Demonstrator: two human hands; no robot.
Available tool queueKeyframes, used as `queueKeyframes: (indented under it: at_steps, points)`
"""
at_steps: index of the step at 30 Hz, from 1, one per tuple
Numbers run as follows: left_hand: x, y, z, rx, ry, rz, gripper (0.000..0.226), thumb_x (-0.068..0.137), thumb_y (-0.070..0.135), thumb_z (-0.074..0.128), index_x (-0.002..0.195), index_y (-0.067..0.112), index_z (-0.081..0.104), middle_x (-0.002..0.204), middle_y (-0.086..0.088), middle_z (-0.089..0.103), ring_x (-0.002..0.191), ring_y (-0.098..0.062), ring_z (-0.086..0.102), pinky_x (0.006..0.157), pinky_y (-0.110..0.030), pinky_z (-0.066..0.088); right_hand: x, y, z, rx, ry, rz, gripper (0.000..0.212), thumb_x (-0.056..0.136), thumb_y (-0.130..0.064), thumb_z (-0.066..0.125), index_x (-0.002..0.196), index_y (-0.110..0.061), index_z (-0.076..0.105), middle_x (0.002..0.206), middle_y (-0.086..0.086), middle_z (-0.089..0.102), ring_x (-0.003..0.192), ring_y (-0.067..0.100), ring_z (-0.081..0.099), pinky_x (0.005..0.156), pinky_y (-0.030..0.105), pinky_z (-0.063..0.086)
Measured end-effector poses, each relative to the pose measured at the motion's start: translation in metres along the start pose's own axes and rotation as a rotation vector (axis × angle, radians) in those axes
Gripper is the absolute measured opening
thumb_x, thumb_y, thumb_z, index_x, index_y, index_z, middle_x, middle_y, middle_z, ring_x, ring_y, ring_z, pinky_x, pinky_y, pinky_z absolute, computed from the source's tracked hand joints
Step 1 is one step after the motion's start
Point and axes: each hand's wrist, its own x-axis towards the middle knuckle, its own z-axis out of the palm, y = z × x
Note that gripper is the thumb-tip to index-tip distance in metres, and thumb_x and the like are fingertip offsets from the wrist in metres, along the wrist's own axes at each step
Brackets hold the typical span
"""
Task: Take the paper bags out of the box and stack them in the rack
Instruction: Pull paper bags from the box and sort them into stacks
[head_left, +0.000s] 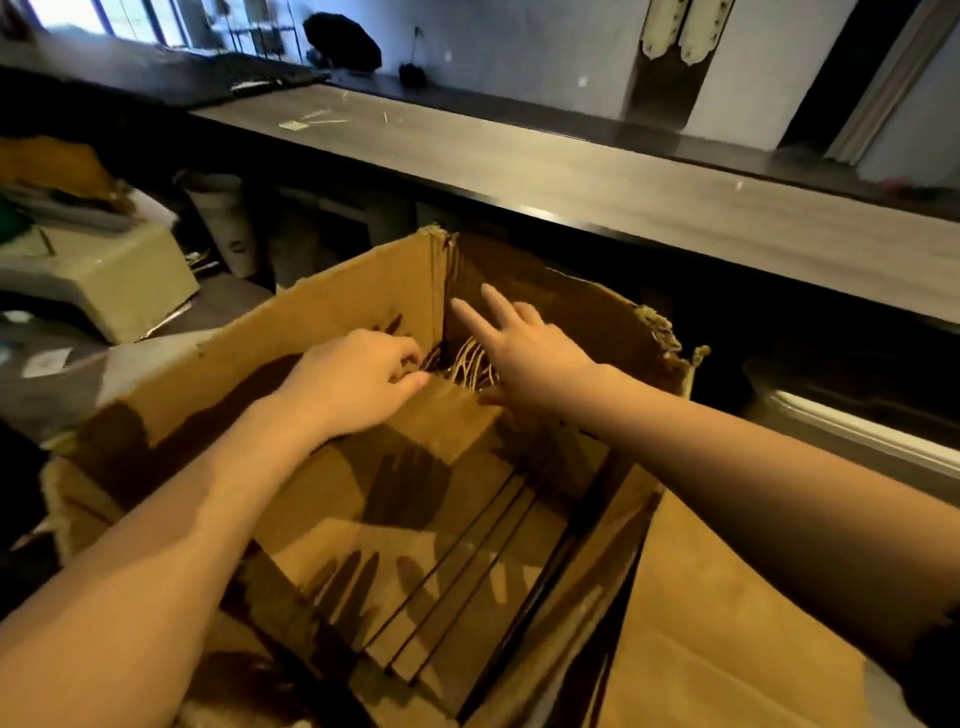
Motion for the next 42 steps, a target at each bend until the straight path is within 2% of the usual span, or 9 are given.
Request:
queueKeyframes:
  at_steps: [5, 13, 19, 21, 24, 27, 33, 36, 42]
  points:
    - [0.002, -0.026, 0.014, -0.103, -0.14, 0.006, 0.036, 0.093, 0.045, 0.05, 0.126, 0.031, 0.053, 0.1, 0.012, 0.062, 0.087, -0.006, 0.056, 0.076, -0.03, 0.051, 0.021, -0.005, 0.041, 0.146, -0.41, 0.037, 0.119, 0.076, -0.049, 0.07, 0.147, -0.028, -0.023, 0.155, 0.018, -0.02, 0.142, 0.043, -0.009, 0.116, 0.057, 0.012]
    - [0.004, -0.029, 0.014, -0.121, -0.238, 0.055, 0.042, 0.091, 0.046, 0.052, 0.13, 0.031, 0.05, 0.107, 0.009, 0.062, 0.083, -0.003, 0.057, 0.076, -0.028, 0.052, 0.004, -0.013, 0.061, 0.146, -0.602, -0.042, 0.12, 0.07, -0.047, 0.078, 0.148, -0.037, -0.013, 0.158, 0.015, -0.003, 0.142, 0.043, 0.009, 0.113, 0.054, 0.023]
    - [0.006, -0.023, 0.012, -0.1, -0.283, 0.082, 0.042, 0.093, 0.045, 0.049, 0.131, 0.028, 0.049, 0.108, 0.006, 0.062, 0.088, -0.008, 0.057, 0.083, -0.032, 0.051, -0.004, -0.019, 0.058, 0.097, -0.42, -0.027, 0.124, 0.063, -0.035, 0.085, 0.151, -0.025, -0.002, 0.151, 0.017, 0.023, 0.138, 0.042, 0.023, 0.112, 0.052, 0.02]
    - [0.007, -0.027, 0.013, -0.101, -0.274, 0.055, 0.041, 0.094, 0.044, 0.048, 0.131, 0.026, 0.049, 0.104, 0.007, 0.063, 0.086, -0.007, 0.057, 0.08, -0.031, 0.051, -0.001, -0.021, 0.058, 0.165, -0.323, 0.013, 0.115, 0.069, -0.022, 0.083, 0.15, -0.021, 0.001, 0.145, 0.017, 0.035, 0.133, 0.043, 0.034, 0.11, 0.052, 0.028]
    - [0.007, -0.036, 0.016, -0.099, -0.242, -0.009, 0.042, 0.094, 0.043, 0.048, 0.132, 0.025, 0.048, 0.102, 0.006, 0.063, 0.09, -0.009, 0.059, 0.082, -0.031, 0.051, 0.003, -0.019, 0.049, 0.358, -0.101, 0.022, 0.093, 0.072, -0.002, 0.074, 0.143, -0.019, 0.016, 0.126, 0.015, 0.05, 0.109, 0.036, 0.055, 0.089, 0.047, 0.05]
    - [0.007, -0.047, 0.019, -0.122, -0.174, -0.098, 0.048, 0.093, 0.044, 0.05, 0.136, 0.024, 0.043, 0.121, 0.0, 0.059, 0.104, -0.016, 0.057, 0.088, -0.034, 0.05, 0.002, -0.014, 0.032, 0.516, 0.018, -0.024, 0.074, 0.073, 0.0, 0.073, 0.134, -0.016, 0.033, 0.116, 0.009, 0.056, 0.1, 0.026, 0.058, 0.08, 0.037, 0.054]
    - [0.004, -0.064, 0.023, -0.297, -0.023, -0.305, 0.058, 0.093, 0.051, 0.043, 0.136, 0.013, 0.037, 0.134, -0.009, 0.049, 0.114, -0.022, 0.052, 0.09, -0.034, 0.046, -0.02, -0.005, 0.001, 0.857, 0.203, -0.067, 0.055, 0.075, -0.001, 0.074, 0.12, -0.019, 0.049, 0.117, -0.006, 0.051, 0.11, 0.013, 0.052, 0.085, 0.021, 0.051]
    - [0.005, -0.066, 0.025, -0.401, -0.048, -0.359, 0.063, 0.094, 0.057, 0.033, 0.139, 0.013, 0.034, 0.135, -0.009, 0.048, 0.115, -0.024, 0.051, 0.093, -0.036, 0.044, -0.032, 0.002, -0.011, 1.109, 0.27, -0.039, 0.054, 0.073, -0.004, 0.078, 0.115, -0.023, 0.051, 0.102, -0.01, 0.051, 0.089, 0.007, 0.051, 0.068, 0.011, 0.049]
    - [0.005, -0.054, 0.022, -0.688, -0.172, -0.468, 0.076, 0.085, 0.074, 0.022, 0.143, 0.026, 0.035, 0.147, 0.001, 0.039, 0.133, -0.026, 0.037, 0.112, -0.042, 0.026, -0.056, 0.016, -0.025, 1.571, 0.308, 0.031, 0.059, 0.068, -0.003, 0.078, 0.111, -0.033, 0.051, 0.082, 0.002, 0.05, 0.071, 0.012, 0.063, 0.066, 0.021, 0.055]
